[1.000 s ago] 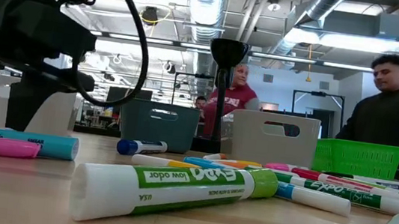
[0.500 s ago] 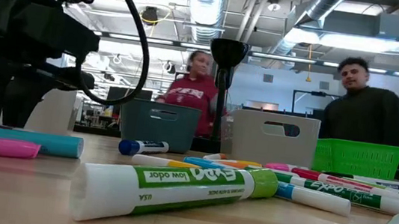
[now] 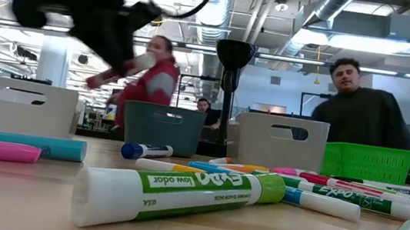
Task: Pick & Place Markers
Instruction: Put the red big marker pen into the blue bin
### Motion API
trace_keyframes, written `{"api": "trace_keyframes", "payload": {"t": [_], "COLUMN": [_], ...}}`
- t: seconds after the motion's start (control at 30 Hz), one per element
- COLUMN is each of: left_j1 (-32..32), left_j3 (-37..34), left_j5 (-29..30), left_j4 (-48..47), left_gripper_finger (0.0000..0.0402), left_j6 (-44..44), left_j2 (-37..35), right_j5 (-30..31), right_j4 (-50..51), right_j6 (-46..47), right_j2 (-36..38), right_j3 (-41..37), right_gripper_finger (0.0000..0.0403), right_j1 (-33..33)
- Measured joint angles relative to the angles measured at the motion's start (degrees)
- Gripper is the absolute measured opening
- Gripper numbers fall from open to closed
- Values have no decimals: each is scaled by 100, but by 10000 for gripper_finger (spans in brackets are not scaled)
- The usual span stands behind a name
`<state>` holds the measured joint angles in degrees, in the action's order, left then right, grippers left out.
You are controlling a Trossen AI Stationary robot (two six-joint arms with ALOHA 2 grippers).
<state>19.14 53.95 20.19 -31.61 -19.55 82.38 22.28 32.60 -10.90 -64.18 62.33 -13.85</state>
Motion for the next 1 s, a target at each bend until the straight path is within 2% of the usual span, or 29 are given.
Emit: {"api": "trace_keyframes", "payload": {"t": [0.27, 0.4, 0.57, 0.77, 1.0], "left_j1": [-1227, -1973, -2717, -3183, -3286], "left_j3": [154, 158, 158, 160, 158], "left_j5": [213, -317, -1021, -1784, -1797], "left_j4": [367, 600, 595, 669, 708], "left_gripper_finger": [65, 66, 66, 66, 67], "left_j6": [-2358, -3214, -3948, -4490, -4623], "left_j2": [-19, -19, 22, 195, 967], "right_j5": [-116, -275, -280, -280, -282], "right_j4": [38, -53, -200, -519, -669], "right_j6": [526, 808, 1147, 1201, 1200], "right_j2": [2, 2, 2, 2, 2], "right_j3": [-252, -464, -716, -988, -1034], "right_gripper_finger": [154, 154, 154, 154, 154], "right_j1": [2, 0, 2, 0, 0]}}
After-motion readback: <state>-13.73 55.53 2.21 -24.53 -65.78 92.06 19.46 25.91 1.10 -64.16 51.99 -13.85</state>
